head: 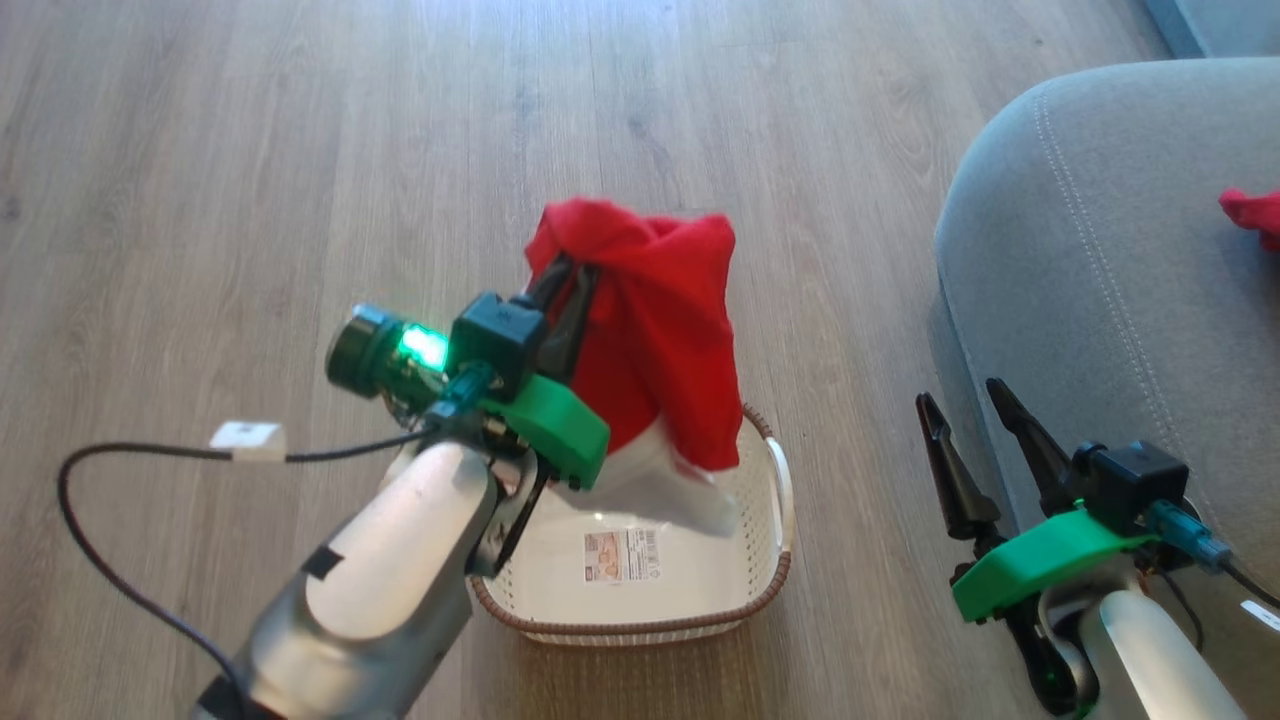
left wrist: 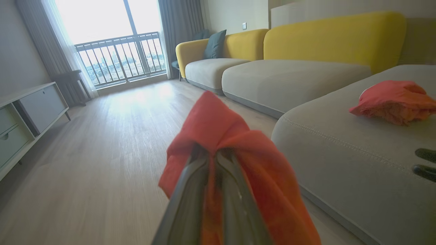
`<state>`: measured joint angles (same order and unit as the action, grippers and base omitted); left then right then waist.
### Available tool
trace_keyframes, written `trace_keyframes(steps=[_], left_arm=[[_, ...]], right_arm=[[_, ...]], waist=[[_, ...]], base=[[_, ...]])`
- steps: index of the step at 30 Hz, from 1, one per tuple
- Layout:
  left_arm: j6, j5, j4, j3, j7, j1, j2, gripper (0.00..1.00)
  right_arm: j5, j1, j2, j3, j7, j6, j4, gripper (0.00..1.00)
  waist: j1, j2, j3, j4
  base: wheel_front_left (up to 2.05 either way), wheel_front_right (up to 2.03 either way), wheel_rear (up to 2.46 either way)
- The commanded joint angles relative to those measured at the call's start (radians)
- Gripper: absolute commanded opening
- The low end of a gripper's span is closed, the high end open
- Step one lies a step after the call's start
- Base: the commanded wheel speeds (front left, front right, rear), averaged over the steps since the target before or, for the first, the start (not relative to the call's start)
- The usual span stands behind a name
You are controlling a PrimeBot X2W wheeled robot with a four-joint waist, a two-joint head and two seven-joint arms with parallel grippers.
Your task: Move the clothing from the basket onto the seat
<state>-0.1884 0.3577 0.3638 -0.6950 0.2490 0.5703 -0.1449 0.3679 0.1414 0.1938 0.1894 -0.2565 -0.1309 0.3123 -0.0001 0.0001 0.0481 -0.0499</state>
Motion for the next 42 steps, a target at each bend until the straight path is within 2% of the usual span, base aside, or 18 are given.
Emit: trace_keyframes(steps=[1, 7, 14, 22, 26, 33, 42], left_arm=[[-0.007, -0.012, -0.066, 0.048, 0.008, 0.084, -0.022, 0.00], [-0.026, -0.026, -0.170, 0.057, -0.019, 0.138, -0.030, 0.00], [-0.030, -0.032, -0.209, 0.048, -0.032, 0.153, -0.029, 0.00], [-0.030, -0.040, -0.209, 0.019, -0.034, 0.166, -0.007, 0.00], [-0.027, -0.046, -0.202, 0.001, -0.033, 0.180, 0.008, 0.00], [-0.014, -0.046, -0.176, -0.035, -0.029, 0.201, 0.041, 0.00], [0.003, -0.022, -0.141, -0.087, -0.014, 0.216, 0.078, 0.00]], right_arm=[[-0.010, 0.010, 0.001, 0.011, -0.005, 0.000, -0.032, 1.00], [-0.010, -0.002, 0.001, 0.004, -0.005, 0.000, -0.036, 1.00], [0.011, 0.009, -0.005, 0.027, -0.005, 0.000, -0.065, 1.00], [0.052, 0.084, 0.025, 0.214, -0.005, 0.000, -0.224, 1.00], [0.057, 0.147, 0.038, 0.311, -0.005, 0.000, -0.264, 1.00], [-0.005, 0.279, 0.021, 0.392, -0.005, 0.000, -0.177, 1.00], [-0.112, 0.368, -0.053, 0.271, -0.005, 0.000, 0.016, 1.00]], waist=[[0.0001, -0.0001, 0.004, -0.003], [0.0001, -0.0001, 0.013, -0.009], [0.0001, -0.0001, 0.023, -0.012], [0.0001, -0.0001, 0.043, 0.001], [0.0001, -0.0001, 0.057, 0.013], [0.0001, -0.0001, 0.069, 0.044], [0.0001, -0.0001, 0.065, 0.109]], base=[[0.00, 0.00, 0.00], [0.00, 0.00, 0.00], [0.00, 0.00, 0.00], [0.00, 0.00, 0.00], [0.00, 0.00, 0.00], [0.00, 0.00, 0.00], [0.00, 0.00, 0.00]])
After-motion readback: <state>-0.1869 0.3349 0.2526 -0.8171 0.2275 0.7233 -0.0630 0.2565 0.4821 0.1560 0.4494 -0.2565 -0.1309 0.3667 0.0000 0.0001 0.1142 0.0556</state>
